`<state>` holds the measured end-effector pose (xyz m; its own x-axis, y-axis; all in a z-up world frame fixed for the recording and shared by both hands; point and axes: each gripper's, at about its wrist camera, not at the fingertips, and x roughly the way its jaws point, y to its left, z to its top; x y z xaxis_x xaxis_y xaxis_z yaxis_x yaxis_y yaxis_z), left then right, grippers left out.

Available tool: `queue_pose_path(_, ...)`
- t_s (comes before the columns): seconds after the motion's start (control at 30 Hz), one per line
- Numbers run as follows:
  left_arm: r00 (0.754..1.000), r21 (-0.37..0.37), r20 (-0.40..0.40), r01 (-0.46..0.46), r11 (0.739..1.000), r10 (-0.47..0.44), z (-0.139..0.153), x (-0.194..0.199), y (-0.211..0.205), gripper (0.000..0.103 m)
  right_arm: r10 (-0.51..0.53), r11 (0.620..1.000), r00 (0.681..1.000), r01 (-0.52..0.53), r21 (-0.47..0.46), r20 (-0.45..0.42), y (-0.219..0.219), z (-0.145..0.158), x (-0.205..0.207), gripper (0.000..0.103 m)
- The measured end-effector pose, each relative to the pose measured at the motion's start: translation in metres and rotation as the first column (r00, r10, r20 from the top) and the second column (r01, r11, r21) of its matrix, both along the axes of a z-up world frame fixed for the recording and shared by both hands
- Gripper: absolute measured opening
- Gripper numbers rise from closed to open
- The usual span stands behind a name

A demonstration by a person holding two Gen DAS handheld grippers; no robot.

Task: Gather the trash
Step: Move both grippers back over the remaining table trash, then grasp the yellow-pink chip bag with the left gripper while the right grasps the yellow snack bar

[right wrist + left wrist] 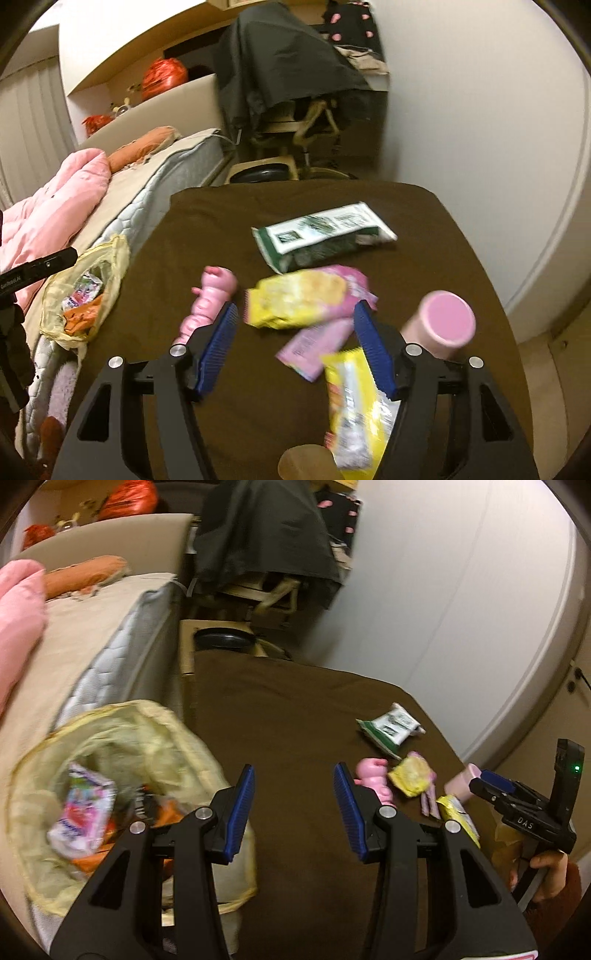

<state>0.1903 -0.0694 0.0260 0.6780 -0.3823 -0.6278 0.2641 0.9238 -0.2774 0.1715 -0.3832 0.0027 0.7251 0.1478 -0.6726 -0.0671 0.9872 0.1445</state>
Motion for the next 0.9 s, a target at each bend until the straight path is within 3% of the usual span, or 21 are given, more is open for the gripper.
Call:
queue_pose_path(0.17,0.994,-0.002,-0.006,0.109,0.994,-0.109,-0.013,0.014,-0.032,0.043,-0.04,0.999,0.999,0.04,-0.011,-0.005,-0.022,-0.006,-0.014,0.065)
queue_pose_path(0.33,0.97,0.012,-0.021,0.243,0.97,-0.243,-0.022,0.041,-0.073,0.044,-0.046,0.998,0.998,0.044,-0.041,-0.039,-0.039,-0.016,-0.024,0.066)
queue_pose_path(0.43,0.937,0.059,0.009,0.348,0.936,-0.349,-0.021,0.058,-0.105,0.045,-0.075,0.995,0.996,0.072,-0.075,-0.039,-0.047,-0.018,-0.033,0.066)
queue_pose_path(0.57,0.874,0.14,0.006,0.481,0.865,-0.486,-0.022,0.086,-0.156,0.048,-0.124,0.991,0.992,0.121,-0.059,-0.035,-0.064,-0.019,-0.043,0.066)
queue_pose_path(0.63,0.856,0.168,-0.012,0.511,0.843,-0.516,-0.024,0.108,-0.181,0.049,-0.128,0.991,0.991,0.125,-0.05,-0.042,-0.07,-0.021,-0.046,0.066)
queue_pose_path(0.77,0.838,0.133,-0.097,0.545,0.828,-0.537,-0.035,0.15,-0.214,0.057,-0.151,0.988,0.987,0.15,-0.036,-0.045,-0.081,-0.027,-0.055,0.066)
queue_pose_path(0.9,0.83,0.182,-0.169,0.556,0.811,-0.531,-0.051,0.176,-0.239,0.058,-0.165,0.986,0.985,0.166,0.005,-0.059,-0.088,-0.033,-0.06,0.066)
